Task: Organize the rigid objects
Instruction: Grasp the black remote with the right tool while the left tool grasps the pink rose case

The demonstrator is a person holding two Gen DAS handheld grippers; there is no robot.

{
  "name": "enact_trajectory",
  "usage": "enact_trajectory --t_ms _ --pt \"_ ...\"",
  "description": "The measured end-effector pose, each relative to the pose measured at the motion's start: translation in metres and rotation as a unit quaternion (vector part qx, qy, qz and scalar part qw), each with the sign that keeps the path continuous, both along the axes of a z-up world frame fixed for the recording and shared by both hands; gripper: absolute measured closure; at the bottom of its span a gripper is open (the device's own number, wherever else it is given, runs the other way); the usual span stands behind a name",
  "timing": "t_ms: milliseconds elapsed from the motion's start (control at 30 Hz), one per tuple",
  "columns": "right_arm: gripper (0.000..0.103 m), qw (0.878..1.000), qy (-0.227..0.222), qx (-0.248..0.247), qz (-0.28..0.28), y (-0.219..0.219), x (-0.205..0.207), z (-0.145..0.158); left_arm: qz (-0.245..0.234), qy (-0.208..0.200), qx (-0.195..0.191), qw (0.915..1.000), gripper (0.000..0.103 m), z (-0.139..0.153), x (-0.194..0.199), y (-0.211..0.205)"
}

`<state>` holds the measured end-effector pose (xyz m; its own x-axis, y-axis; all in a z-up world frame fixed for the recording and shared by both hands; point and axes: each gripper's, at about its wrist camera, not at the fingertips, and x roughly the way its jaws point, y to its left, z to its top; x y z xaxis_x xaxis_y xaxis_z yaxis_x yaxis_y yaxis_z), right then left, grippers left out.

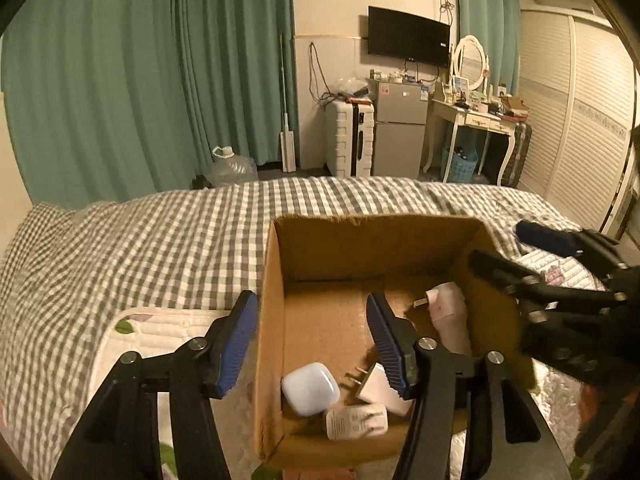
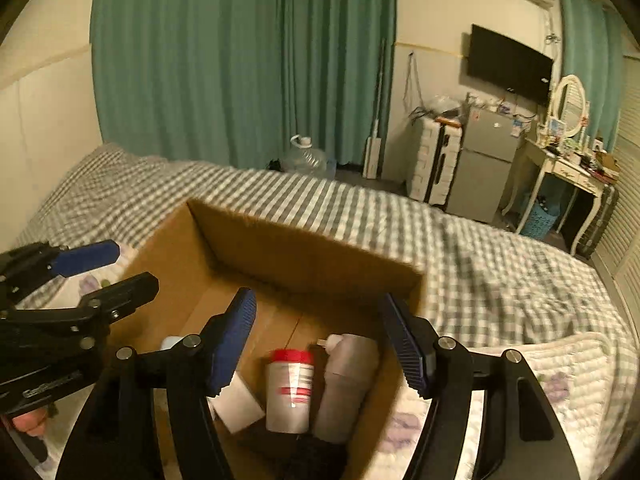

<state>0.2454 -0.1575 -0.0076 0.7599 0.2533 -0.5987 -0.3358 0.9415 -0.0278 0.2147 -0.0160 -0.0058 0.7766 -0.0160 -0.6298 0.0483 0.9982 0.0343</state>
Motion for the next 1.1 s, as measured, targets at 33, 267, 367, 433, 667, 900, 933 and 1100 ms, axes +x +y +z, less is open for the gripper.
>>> enact_trajectory --t_ms 33,267,367,433,667,900,933,1100 --pt "0.036 1.0 -0.004 0.001 -0.002 -0.001 -0.005 0.006 0.0 -0.005 -0.001 1.0 0.042 0.008 -0.009 0.001" --pt "0.029 1.0 -0.025 0.003 -0.019 -0.012 -0.069 0.064 0.004 -0.026 -0.006 0.9996 0.037 0.051 -0.071 0.006" --pt "0.025 0.999 -0.031 0.002 -0.026 -0.013 -0.097 0.084 0.006 -0.035 0.002 0.9994 0.035 0.062 -0.094 0.008" --pt "0.019 0.999 -0.037 0.003 -0.028 -0.014 -0.115 0.092 0.009 -0.041 -0.002 0.9991 0.034 0.067 -0.109 0.01" --pt "0.013 0.999 -0.035 -0.01 -0.035 -0.007 -0.162 0.08 0.017 -0.036 -0.021 0.999 0.033 0.049 -0.14 0.019" --pt "0.013 0.999 0.027 -0.015 -0.035 0.008 -0.173 0.008 0.015 0.003 -0.039 0.9991 0.033 -0.018 -0.14 0.026" --pt "0.013 0.998 0.042 -0.014 -0.04 0.009 -0.17 -0.007 0.012 0.013 -0.037 0.9992 0.033 -0.028 -0.138 0.026" --pt "0.013 0.993 0.1 -0.031 -0.059 0.015 -0.149 -0.071 0.01 0.057 -0.015 0.9982 0.033 -0.072 -0.128 0.022"
